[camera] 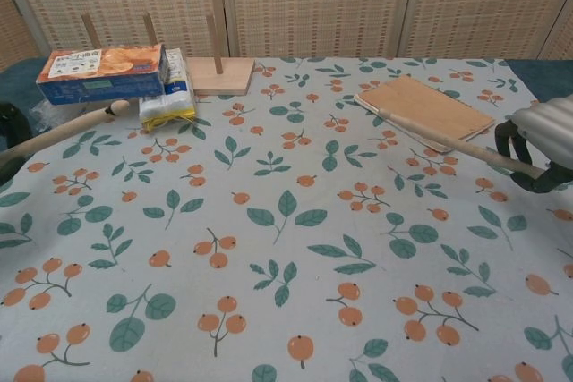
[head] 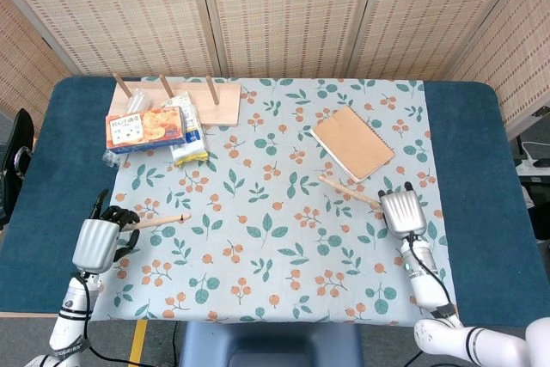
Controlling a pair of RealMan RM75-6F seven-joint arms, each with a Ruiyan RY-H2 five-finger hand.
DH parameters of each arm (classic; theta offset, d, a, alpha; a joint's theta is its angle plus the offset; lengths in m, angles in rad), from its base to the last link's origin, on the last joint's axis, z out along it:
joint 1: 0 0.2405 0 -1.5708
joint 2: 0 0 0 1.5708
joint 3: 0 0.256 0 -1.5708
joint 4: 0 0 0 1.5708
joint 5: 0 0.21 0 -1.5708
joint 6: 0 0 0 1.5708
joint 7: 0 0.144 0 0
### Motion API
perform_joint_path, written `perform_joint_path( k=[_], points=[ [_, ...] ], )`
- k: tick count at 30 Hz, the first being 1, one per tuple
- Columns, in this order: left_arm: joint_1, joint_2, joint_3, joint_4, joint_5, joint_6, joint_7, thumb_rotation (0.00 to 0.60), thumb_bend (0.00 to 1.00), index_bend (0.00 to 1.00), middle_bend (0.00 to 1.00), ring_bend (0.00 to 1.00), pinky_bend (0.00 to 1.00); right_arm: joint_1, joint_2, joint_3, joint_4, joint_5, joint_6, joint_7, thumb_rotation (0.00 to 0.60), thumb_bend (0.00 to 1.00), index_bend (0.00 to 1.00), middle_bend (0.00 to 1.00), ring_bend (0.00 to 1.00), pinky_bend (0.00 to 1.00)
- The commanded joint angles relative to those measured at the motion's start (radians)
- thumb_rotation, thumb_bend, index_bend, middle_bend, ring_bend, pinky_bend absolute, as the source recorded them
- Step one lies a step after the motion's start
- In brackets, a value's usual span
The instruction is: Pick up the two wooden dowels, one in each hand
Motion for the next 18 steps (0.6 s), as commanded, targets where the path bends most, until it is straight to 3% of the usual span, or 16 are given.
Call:
perform_joint_path(
  k=[1,9,18],
  points=[
    [-0.028,0.040,-0.032,-0.083,-0.026,-0.040,-0.001,0.600,0.50,0.80,0.73,0.39,0.10,-0.027,0.041,-0.032,-0.069,-0.143,0.074,0.109,0.600,0.35,1.00,0.92,0.70,0.30],
    [-0.084,0.109,-0.083,-0.319,-0.088,-0.129,0.124,0.600,0.50,0.80,0.73,0.42,0.15,-0.036,0.076,-0.082,-0.189,-0.432,0.200,0.211,0.600,0.36,1.00,0.92,0.70,0.31],
    [-0.127,0.116,-0.084,-0.496,-0.130,-0.191,0.292,0.600,0.52,0.80,0.73,0.47,0.19,0.003,0.085,-0.060,-0.229,-0.527,0.155,0.270,0.600,0.38,1.00,0.92,0.70,0.31]
  ],
)
